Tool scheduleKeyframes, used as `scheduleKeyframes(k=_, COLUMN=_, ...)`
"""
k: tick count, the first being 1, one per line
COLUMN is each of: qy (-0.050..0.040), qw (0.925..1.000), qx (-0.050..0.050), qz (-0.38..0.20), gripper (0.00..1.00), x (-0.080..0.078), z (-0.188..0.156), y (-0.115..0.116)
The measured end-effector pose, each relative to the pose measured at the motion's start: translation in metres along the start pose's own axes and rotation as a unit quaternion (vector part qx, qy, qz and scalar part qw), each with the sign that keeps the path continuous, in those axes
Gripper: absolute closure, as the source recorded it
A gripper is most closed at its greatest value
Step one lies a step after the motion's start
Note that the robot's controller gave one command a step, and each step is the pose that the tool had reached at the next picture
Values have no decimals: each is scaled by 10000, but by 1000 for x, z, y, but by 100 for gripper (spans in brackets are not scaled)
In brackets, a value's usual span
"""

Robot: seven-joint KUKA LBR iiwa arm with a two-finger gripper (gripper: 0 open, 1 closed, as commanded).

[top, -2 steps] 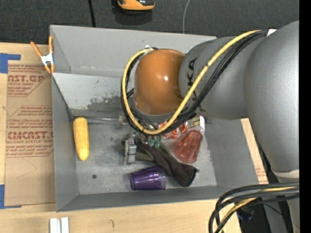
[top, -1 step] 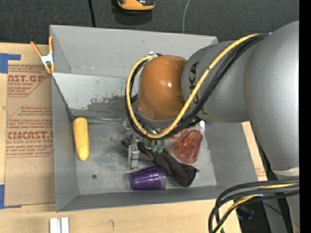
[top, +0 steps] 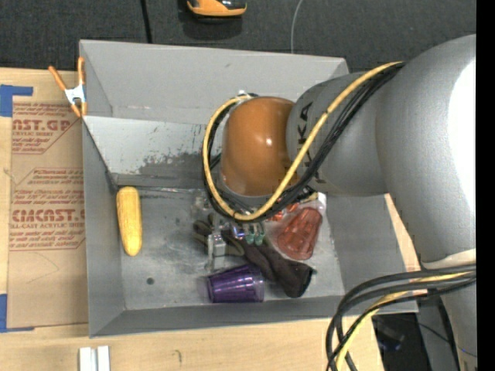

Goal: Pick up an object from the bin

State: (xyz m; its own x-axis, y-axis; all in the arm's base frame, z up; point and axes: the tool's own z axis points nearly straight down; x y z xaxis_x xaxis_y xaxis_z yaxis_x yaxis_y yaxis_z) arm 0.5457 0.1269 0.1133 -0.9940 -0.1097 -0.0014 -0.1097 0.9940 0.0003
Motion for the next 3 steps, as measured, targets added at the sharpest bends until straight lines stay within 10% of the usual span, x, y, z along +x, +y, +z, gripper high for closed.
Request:
scheduleKeyframes(k=1, qy=-8, qw=9921, qx=-6, qz=-1252, gripper=0, x=10, z=13, y=-22)
scheduleKeyframes(k=2, qy=3, qw=10000, qx=-4, qz=-83, gripper=100, x=7, z=18, y=-73)
scheduleKeyframes(k=3, qy=3, qw=10000, qx=-5, qz=-82, gripper=100, x=7, z=18, y=-73)
